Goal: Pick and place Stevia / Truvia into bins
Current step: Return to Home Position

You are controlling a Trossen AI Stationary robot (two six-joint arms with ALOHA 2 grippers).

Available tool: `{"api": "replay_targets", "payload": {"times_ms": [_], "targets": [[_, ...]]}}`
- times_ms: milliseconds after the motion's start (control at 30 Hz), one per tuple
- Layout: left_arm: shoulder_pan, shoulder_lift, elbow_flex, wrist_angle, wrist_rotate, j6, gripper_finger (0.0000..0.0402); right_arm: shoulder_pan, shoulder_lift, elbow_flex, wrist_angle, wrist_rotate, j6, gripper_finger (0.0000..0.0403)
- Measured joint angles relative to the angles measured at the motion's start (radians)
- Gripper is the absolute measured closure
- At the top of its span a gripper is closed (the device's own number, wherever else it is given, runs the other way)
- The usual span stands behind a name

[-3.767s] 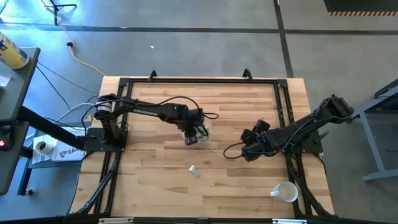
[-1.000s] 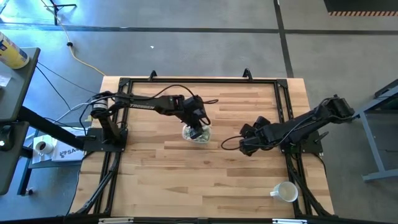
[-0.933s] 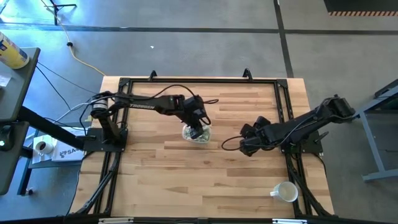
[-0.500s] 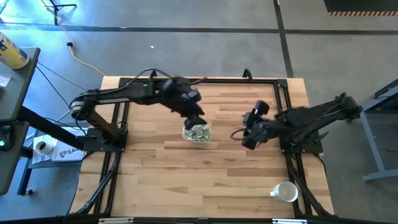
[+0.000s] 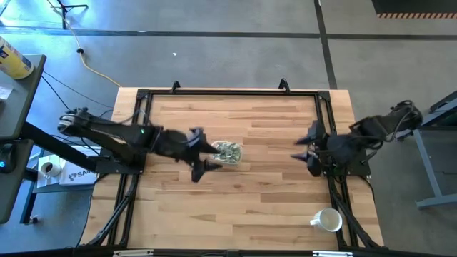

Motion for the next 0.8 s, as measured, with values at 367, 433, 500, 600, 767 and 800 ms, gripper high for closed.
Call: {"api": "replay_targets", "payload": {"times_ms": [367, 433, 500, 600, 767, 800], "targets": [[0.058, -0.207, -0.681, 0.773, 0.100, -0.075, 0.0093, 0.000, -0.529, -0.498, 0.347, -0.033, -0.001, 0.0166], [0.091, -0.290, -0.756, 0.766, 0.132, -0.085, 0.0094, 0.000, -0.600, -0.517, 0.335, 0.014, -0.004, 0.0166], [0.123, -0.382, -0.821, 0.758, 0.145, -0.091, 0.0092, 0.001, -0.661, -0.525, 0.305, 0.072, 0.002, 0.0166], [0.151, -0.544, -0.901, 0.699, 0.151, -0.098, 0.0090, 0.001, -0.730, -0.525, 0.294, 0.148, 0.077, 0.0166], [0.150, -0.822, -0.949, 0.499, 0.127, -0.097, 0.0091, 0.001, -0.773, -0.525, 0.323, 0.211, -0.100, 0.0166], [0.150, -0.874, -0.951, 0.435, 0.108, -0.095, 0.0092, 0.001, -0.778, -0.525, 0.336, 0.203, -0.130, 0.0166]]}}
